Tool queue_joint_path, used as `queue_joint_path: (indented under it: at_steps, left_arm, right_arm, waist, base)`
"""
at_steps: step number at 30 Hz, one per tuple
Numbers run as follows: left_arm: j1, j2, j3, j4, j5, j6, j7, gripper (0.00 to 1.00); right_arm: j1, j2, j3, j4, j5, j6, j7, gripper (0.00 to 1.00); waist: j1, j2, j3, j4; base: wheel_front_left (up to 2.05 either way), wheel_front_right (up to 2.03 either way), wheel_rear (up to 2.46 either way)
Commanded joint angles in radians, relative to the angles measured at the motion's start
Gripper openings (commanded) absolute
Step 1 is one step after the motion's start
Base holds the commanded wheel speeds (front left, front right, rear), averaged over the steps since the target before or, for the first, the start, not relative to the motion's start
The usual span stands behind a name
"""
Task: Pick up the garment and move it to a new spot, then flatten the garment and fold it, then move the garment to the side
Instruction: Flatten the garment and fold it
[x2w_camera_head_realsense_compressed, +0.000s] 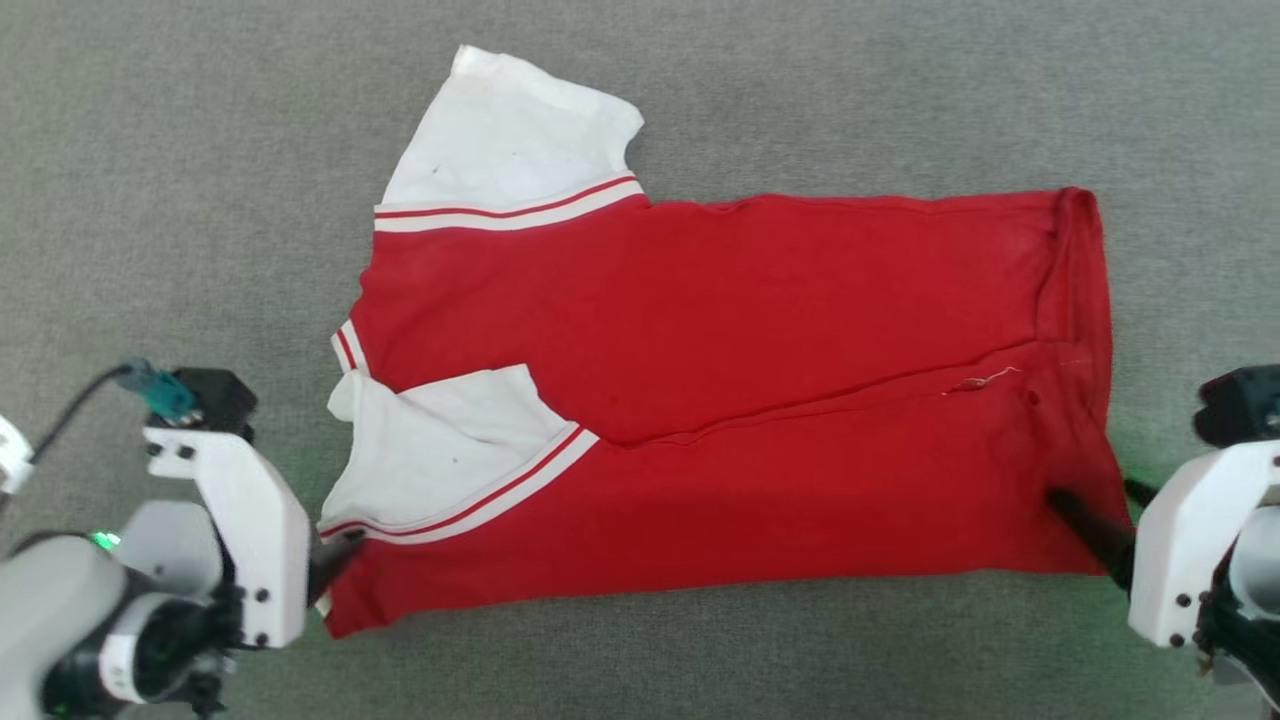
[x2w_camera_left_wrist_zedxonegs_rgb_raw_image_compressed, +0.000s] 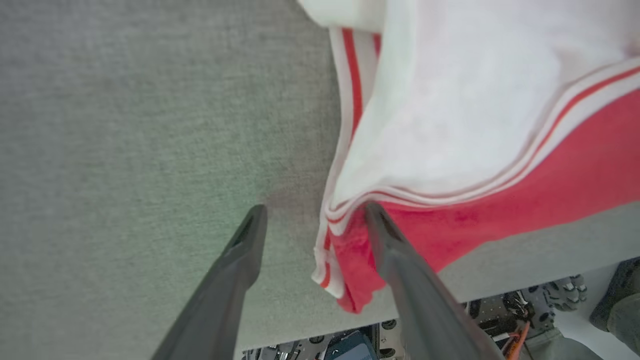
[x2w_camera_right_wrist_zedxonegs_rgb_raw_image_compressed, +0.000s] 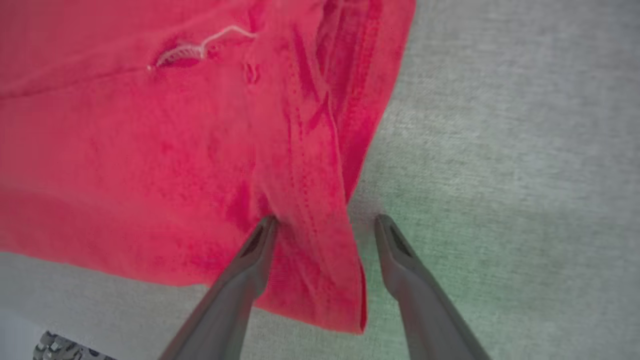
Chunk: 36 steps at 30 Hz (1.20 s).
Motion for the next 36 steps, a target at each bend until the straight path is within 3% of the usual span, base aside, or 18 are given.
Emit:
queue_joint_path:
  at_steps: [1, 6, 12, 20, 26, 30, 36]
  left_arm:
    - [-0.022, 0.02, 0.01, -0.017, 0.008, 0.012, 0.007, 1.0]
    - [-0.071, 0.111, 0.04, -0.087, 0.037, 0.043, 0.045, 1.0]
    - [-0.197, 0.141, 0.086, -0.071, 0.105, -0.019, 0.042, 1.0]
    - [-0.413, 0.049, 0.106, 0.125, 0.208, -0.196, 0.031, 1.0]
    - [-0.544, -0.011, 0.088, 0.335, 0.267, -0.304, 0.056, 1.0]
    - [-0.598, -0.038, 0.081, 0.475, 0.277, -0.339, 0.084, 1.0]
    - [-0.628, -0.062, 0.069, 0.617, 0.274, -0.355, 0.11, 1.0]
  right_arm:
    - [-0.005, 0.002, -0.006, -0.014, -0.008, -0.001, -0.025, 1.0]
    - [-0.013, 0.019, -0.021, -0.088, -0.018, -0.001, -0.133, 1.0]
    - [-0.078, 0.095, -0.05, -0.145, -0.069, -0.001, -0.341, 1.0]
    - [-0.186, 0.167, 0.015, -0.123, -0.152, -0.001, -0.686, 1.0]
    - [-0.213, 0.18, 0.086, -0.058, -0.15, -0.001, -0.826, 1.0]
    - [-0.232, 0.18, 0.135, -0.014, -0.138, -0.001, -0.888, 1.0]
    - [-0.256, 0.179, 0.185, 0.033, -0.107, -0.001, -0.917, 1.0]
  waist:
    - [0.0, 0.0, -0.008, -0.008]
    - [0.0, 0.0, -0.02, -0.043]
    - [0.0, 0.0, -0.011, -0.114]
    - [0.0, 0.0, 0.033, -0.239]
    - [0.0, 0.0, 0.085, -0.323]
    - [0.0, 0.0, 0.122, -0.366]
    - [0.0, 0.0, 0.158, -0.399]
  base:
    - [0.0, 0.0, 0.0]
    - [0.0, 0.0, 0.0]
    - [0.0, 0.0, 0.0]
    - [0.0, 0.0, 0.0]
    - [0.0, 0.0, 0.0]
    - [0.0, 0.0, 0.0]
    - [0.0, 0.0, 0.0]
